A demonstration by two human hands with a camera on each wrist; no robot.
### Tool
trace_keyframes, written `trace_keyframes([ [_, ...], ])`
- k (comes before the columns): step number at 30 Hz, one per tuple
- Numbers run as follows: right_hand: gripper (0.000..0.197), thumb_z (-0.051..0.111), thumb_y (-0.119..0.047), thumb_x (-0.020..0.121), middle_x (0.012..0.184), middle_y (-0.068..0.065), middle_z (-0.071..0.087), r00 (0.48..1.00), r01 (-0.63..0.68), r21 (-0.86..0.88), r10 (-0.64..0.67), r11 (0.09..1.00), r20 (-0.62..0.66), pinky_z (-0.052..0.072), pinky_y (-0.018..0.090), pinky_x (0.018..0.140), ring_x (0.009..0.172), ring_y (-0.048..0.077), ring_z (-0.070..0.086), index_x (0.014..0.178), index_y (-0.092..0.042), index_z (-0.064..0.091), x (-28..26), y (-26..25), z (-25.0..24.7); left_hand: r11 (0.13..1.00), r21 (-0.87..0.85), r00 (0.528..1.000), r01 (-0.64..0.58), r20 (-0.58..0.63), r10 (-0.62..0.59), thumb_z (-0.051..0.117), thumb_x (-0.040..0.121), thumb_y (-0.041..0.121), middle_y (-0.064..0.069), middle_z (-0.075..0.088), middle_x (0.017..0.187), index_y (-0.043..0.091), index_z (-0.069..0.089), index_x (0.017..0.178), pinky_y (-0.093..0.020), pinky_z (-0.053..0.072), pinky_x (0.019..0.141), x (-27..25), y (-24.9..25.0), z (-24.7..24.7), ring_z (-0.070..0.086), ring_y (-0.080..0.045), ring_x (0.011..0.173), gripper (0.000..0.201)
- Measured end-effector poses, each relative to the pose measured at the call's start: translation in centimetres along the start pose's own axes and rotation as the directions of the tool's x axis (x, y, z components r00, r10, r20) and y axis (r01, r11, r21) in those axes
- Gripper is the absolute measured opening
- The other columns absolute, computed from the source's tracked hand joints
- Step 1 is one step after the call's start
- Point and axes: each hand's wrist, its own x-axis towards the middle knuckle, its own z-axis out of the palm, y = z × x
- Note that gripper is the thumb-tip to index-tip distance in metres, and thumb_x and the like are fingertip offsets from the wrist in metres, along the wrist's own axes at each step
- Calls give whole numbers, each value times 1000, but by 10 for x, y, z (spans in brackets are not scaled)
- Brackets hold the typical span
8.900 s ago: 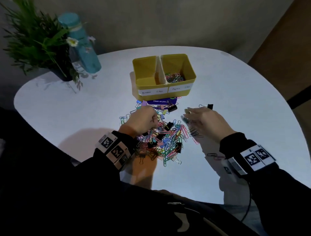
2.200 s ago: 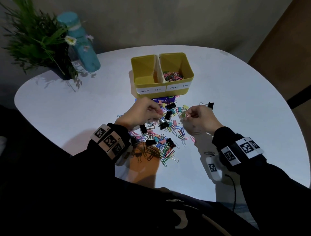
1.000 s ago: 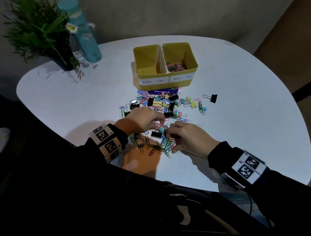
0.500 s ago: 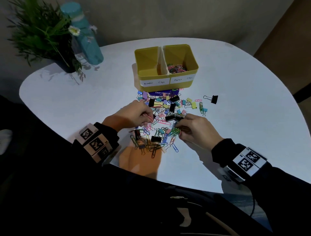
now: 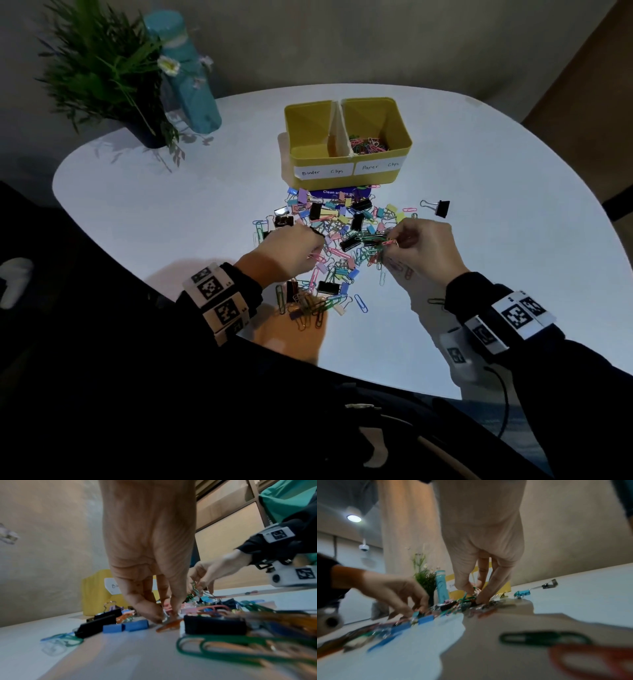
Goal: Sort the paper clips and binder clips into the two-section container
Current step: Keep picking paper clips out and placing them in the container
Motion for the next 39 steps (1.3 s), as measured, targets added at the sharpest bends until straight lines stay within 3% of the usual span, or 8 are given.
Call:
trace_keyframes([
  [3,7,71,-5,74,73,7,68,999,-46,106,49,993,-22,46,7,61,59,5,57,81,-8,71,5,-3,-9,999,-1,999,-37,-16,37,49,93,16,-5,50,74,13,45,74,-33,32,59,3,-1,2,47,-24,69,20],
  [9,11,80,-15,76,68,7,68,974,-219,331,228,918,11,55,25,61,57,12,67,77,-13,69,14,3,-27,930,-361,986,-76,-167,16,63,90,14,-4,65,75,8,61,80,-26,47,63,5,-11,-11,60,-16,69,13],
  [18,16,78,-13,78,64,4,69,975,-19,178,58,984,-212,50,20,55,47,5,61,68,-10,66,14,-3,-24,820,-573,958,-6,-238,-159,65,89,13,-10,69,72,2,61,85,-9,45,51,7,-13,-17,66,-7,59,13],
  [22,15,74,-3,79,63,-8,64,999,41,86,-42,995,12,46,7,55,51,-3,60,71,-12,64,2,-20,-18,848,-530,956,16,-240,-167,58,93,10,-10,69,69,3,53,89,-17,51,51,6,-12,-16,67,-12,57,10],
  [26,19,76,-9,79,78,-1,70,960,163,-108,-133,981,245,55,24,69,69,11,67,96,-15,70,-7,-27,3,834,-552,949,-16,-271,-161,58,93,8,-4,63,71,8,53,95,-18,52,55,3,-13,-13,62,0,54,6],
  [31,28,78,-18,77,91,7,68,960,180,-271,-108,946,259,52,38,78,88,26,63,102,-11,68,0,-29,19,703,-711,942,20,-223,-252,45,98,3,-13,59,75,16,54,124,-30,59,58,0,-14,-18,69,-22,61,31],
  [35,14,75,-15,80,81,-4,62,946,163,-228,-87,960,313,42,26,70,85,18,62,93,-14,69,7,-30,19,584,-797,933,155,-76,-351,27,99,-2,-16,56,73,10,64,101,-41,61,64,1,-8,-24,63,-25,57,39],
  [39,5,65,-10,86,95,4,59,917,241,-294,-117,925,382,46,32,77,88,22,58,91,-11,67,9,-34,19,345,-901,909,263,111,-402,26,102,5,-15,53,69,11,64,87,-40,59,64,6,-2,-31,62,-12,44,41],
])
